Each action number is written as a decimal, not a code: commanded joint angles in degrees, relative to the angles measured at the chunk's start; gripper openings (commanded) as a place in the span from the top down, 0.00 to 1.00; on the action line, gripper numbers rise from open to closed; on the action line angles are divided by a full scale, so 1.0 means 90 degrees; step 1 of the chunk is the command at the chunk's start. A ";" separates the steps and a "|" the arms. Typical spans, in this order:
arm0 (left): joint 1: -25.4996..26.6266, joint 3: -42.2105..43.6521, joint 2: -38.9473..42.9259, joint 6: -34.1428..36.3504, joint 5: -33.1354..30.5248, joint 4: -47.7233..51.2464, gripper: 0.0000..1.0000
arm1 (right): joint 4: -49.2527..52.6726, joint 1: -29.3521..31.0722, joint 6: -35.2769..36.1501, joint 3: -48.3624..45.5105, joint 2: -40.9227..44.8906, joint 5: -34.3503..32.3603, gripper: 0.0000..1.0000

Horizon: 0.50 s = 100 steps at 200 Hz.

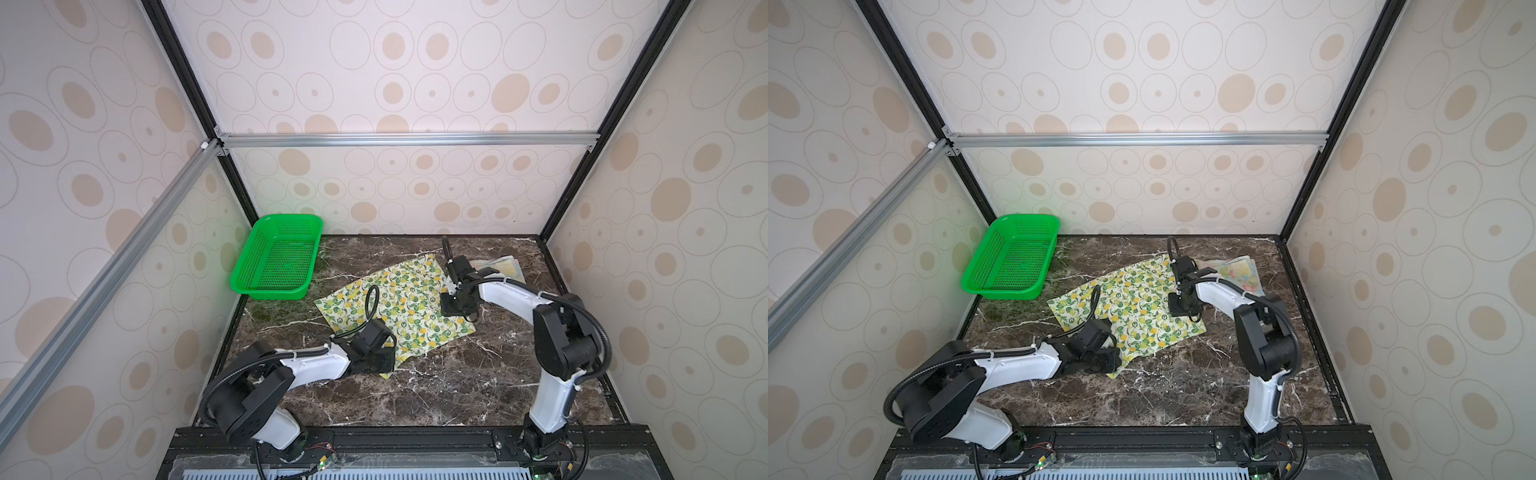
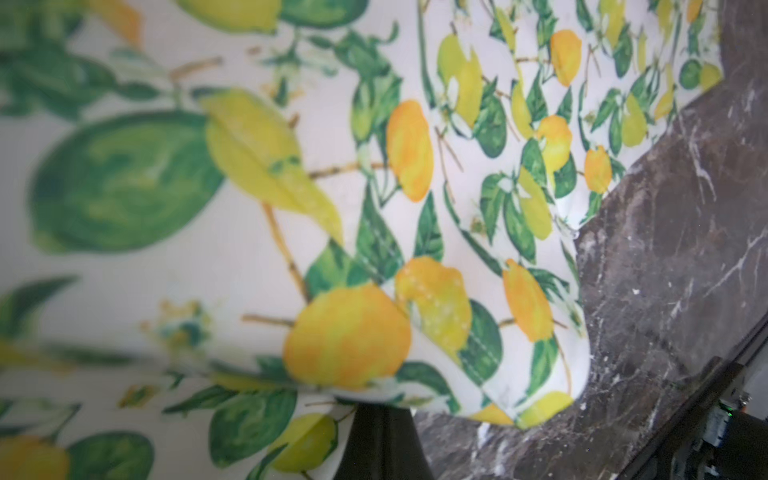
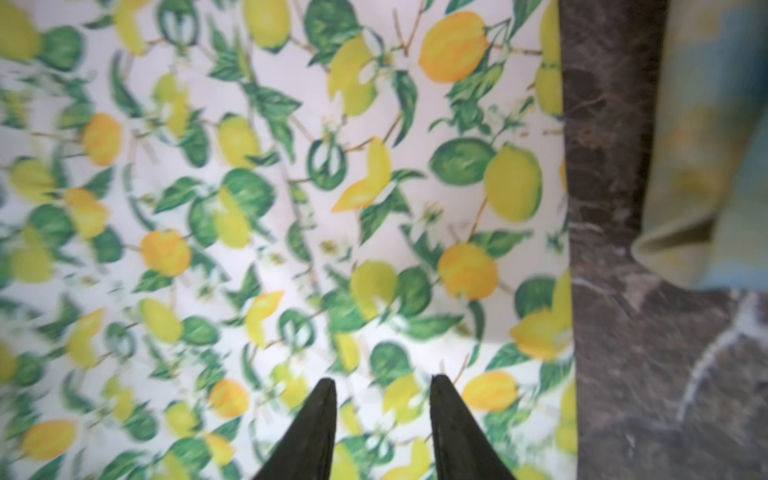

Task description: Fold and stack the skirts

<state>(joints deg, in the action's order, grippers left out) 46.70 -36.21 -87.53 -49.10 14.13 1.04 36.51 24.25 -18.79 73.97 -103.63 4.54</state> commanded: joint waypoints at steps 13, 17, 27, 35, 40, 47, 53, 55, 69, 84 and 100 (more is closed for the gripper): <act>0.0436 -0.0344 -0.0523 -0.0440 0.0229 -0.0161 1.00 | 0.0298 0.0312 -0.0150 -0.0653 0.1103 0.0067 0.57; 0.0441 -0.0352 -0.0466 -0.0461 0.0234 -0.0159 1.00 | 0.0307 0.0376 -0.0163 -0.0726 0.1174 0.0080 0.57; 0.0427 -0.0424 -0.0266 -0.0399 0.0157 -0.0006 1.00 | 0.0324 0.0528 -0.0209 -0.0880 0.1296 0.0139 0.57; 0.0411 -0.0571 -0.0091 -0.0258 0.0013 0.0365 1.00 | 0.0307 0.0698 -0.0263 -0.0989 0.1381 0.0105 0.57; 0.0389 -0.0697 0.0008 -0.0138 -0.0156 0.0732 1.00 | 0.0252 0.0838 -0.0276 -0.1073 0.1420 0.0085 0.57; 0.0340 -0.0859 0.0154 0.0019 -0.0400 0.1169 0.99 | 0.0212 0.1056 -0.0243 -0.1160 0.1444 0.0080 0.57; 0.0266 -0.0975 0.0288 0.0143 -0.0575 0.1491 0.97 | 0.0211 0.1267 -0.0210 -0.1202 0.1437 0.0003 0.57; 0.0238 -0.0999 0.0337 0.0177 -0.0621 0.1590 0.96 | 0.0223 0.1338 -0.0208 -0.1209 0.1432 -0.0062 0.57; -0.0152 -0.0996 0.0717 0.0364 -0.0797 0.1985 0.89 | 0.0198 0.1756 -0.0246 -0.1293 0.1367 -0.0322 0.57; -0.0827 -0.0724 0.1211 0.0530 -0.0838 0.2135 0.75 | 0.0118 0.2087 -0.0270 -0.1352 0.1277 -0.0316 0.57; -0.1711 -0.0441 0.1712 0.0690 -0.0869 0.2117 0.52 | -0.0015 0.2465 -0.0296 -0.1384 0.1205 -0.0329 0.56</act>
<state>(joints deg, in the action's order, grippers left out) 40.88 -42.46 -77.41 -46.46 10.11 14.02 36.95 42.83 -20.56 62.26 -91.48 3.36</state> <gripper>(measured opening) 0.380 0.435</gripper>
